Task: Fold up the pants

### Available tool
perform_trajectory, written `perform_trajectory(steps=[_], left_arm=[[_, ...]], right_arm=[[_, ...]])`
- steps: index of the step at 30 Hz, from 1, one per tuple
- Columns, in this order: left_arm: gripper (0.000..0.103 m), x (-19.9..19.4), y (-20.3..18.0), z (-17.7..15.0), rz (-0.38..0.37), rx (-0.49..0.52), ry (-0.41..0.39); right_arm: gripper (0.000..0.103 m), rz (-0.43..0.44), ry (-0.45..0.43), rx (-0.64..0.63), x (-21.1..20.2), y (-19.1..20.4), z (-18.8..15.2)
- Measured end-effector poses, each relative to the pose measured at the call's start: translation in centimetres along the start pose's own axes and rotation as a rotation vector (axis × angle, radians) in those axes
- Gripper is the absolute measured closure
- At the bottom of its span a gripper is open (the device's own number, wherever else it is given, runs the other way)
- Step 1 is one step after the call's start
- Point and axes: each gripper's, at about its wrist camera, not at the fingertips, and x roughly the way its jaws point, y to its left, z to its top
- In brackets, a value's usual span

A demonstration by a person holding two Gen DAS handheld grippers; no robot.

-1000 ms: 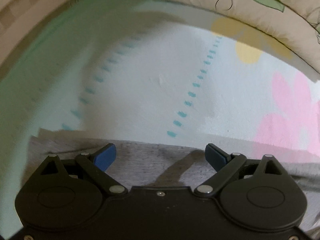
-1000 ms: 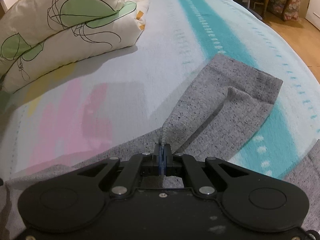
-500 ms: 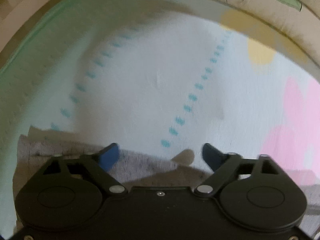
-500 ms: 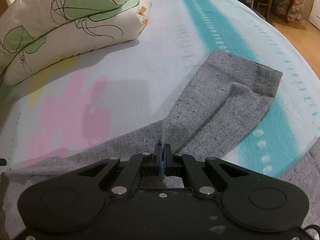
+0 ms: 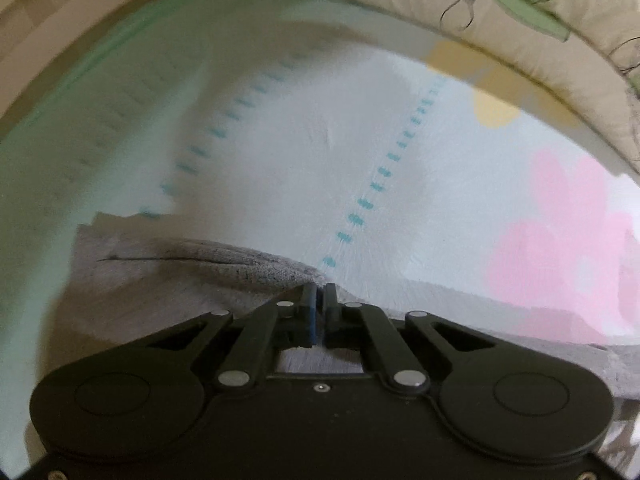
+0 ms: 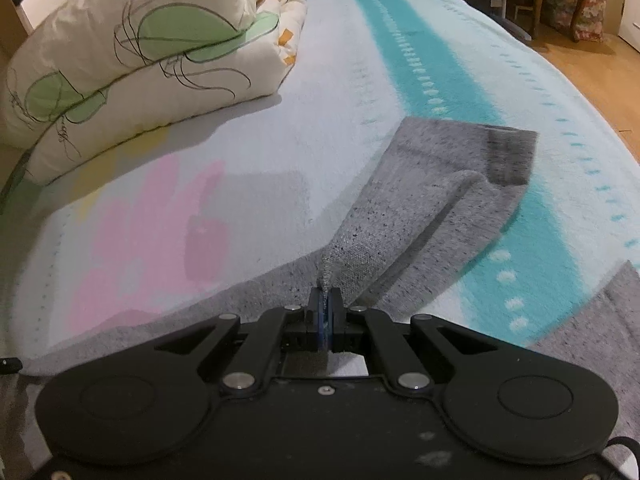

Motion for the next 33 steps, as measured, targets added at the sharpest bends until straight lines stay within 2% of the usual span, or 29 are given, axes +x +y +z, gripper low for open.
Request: perform_trajectory(steps=[5, 11, 18, 26, 33], left_arm=[[0.100, -4.8, 0.8, -2.9, -0.019, -0.013, -0.066], [0.101, -10.6, 1.8, -8.8, -0.044, -0.036, -0.168], [0.101, -13.7, 3.1, -16.2, -0.044, -0.079, -0.222], [0.101, -13.4, 3.3, -22.3, -0.025, -0.107, -0.167], [0.103, -11.4, 2.8, -25.0, 0.009, -0.089, -0.108]], right_arm=[[0.101, 0.015, -0.019, 0.011, -2.9, -1.1, -1.1], [0.101, 0.041, -0.031, 0.044, -6.5, -3.6, -3.5], [0.101, 0.047, -0.025, 0.032, -9.3, -6.2, -8.0], [0.101, 0.057, -0.012, 0.011, -10.8, -8.2, -11.9], [0.101, 0.055, 0.019, 0.020, -10.6, -10.3, -13.6]])
